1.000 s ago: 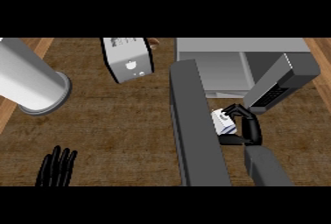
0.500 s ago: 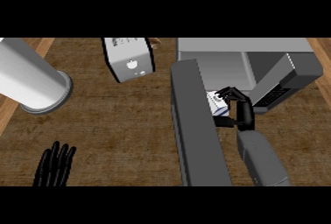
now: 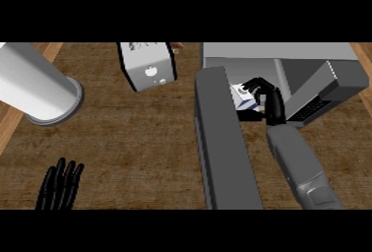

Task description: Pick up the milk, place it into the microwave and close the microwave

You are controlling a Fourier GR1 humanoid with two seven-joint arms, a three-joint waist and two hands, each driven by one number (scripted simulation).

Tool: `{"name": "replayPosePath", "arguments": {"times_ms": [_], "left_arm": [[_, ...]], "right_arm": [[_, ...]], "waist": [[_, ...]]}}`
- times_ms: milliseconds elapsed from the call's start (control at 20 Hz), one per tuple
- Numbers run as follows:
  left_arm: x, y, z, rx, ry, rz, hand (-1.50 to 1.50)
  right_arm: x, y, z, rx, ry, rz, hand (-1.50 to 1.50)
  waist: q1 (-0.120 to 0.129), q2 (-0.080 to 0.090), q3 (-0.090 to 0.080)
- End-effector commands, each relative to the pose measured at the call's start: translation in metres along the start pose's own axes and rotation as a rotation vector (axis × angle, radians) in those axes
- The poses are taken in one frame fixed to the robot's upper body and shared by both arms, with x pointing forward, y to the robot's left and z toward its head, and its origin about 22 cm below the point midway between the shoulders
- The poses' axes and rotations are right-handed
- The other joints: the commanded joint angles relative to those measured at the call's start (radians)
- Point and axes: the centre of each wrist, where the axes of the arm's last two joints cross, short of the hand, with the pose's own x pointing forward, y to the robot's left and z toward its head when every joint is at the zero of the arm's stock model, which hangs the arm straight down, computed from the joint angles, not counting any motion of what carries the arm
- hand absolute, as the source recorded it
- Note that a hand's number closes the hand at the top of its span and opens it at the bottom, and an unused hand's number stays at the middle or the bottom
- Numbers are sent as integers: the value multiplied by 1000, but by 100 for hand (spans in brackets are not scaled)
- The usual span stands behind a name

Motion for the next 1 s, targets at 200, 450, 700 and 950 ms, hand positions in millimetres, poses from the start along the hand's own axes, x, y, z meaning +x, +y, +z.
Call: {"name": "replayPosePath", "arguments": {"times_ms": [200,450,700,950], "left_arm": [[-6,-5,-6,-41,-5,14,-150],[-4,4,-24,-53,-7,7,-150],[-10,-3,-6,-66,26,-69,-150],[-13,3,-10,-101,44,-97,-150]], "right_arm": [[15,-12,-40,-44,39,184,150],[12,-25,-45,-77,43,313,150],[21,-41,-62,-226,58,404,150],[7,-53,-52,-219,62,505,-150]], "waist": [[40,16,2],[56,28,2],[83,35,4],[91,42,3]]}}
